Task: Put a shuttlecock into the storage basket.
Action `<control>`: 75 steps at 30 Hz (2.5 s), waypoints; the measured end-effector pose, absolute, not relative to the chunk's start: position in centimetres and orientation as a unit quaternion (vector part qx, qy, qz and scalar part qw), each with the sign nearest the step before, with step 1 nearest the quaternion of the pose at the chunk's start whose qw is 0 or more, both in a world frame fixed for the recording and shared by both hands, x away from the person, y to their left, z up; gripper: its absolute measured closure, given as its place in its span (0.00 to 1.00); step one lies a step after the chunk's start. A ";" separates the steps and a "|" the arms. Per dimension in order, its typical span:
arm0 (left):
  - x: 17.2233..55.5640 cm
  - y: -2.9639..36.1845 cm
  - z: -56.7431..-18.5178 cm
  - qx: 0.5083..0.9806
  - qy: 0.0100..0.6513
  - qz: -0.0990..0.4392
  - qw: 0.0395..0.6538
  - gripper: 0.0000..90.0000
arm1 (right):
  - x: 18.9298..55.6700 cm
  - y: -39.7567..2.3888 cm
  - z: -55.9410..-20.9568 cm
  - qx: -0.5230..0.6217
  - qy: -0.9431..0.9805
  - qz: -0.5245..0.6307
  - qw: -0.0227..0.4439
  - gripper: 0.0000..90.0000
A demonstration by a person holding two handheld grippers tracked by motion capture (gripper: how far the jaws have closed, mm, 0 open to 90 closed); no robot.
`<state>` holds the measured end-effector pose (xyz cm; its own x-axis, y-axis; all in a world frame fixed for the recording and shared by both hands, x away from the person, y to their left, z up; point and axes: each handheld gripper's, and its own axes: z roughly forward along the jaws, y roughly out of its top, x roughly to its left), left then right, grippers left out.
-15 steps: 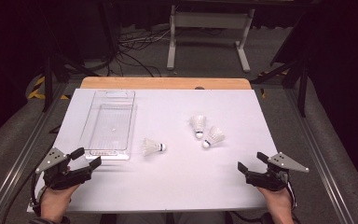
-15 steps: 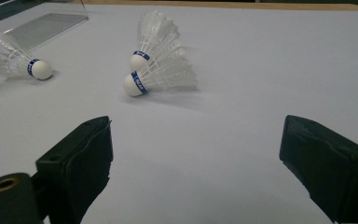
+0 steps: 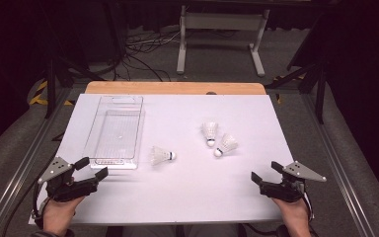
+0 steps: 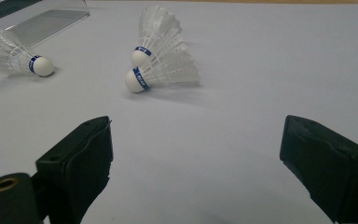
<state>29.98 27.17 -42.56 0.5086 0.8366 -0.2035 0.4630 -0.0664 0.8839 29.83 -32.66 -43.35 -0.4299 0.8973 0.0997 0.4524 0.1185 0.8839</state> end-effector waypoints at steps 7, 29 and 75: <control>30.0 27.3 -42.4 0.702 0.462 0.184 0.510 0.19 | 29.8 -32.6 -43.4 0.477 0.709 0.461 0.240 0.11; 30.0 26.2 -41.3 0.706 0.451 0.185 0.514 0.20 | 29.9 -32.6 -43.4 0.477 0.711 0.458 0.240 0.11; 32.4 21.5 -39.7 0.730 0.415 0.166 0.517 0.21 | 29.9 -32.5 -43.4 0.474 0.714 0.457 0.240 0.11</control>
<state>32.39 21.52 -39.73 0.6007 0.7773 -0.1869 0.4338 -0.1206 0.8929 29.86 -32.51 -43.43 -0.4355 0.8956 0.0906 0.4577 0.1337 0.8790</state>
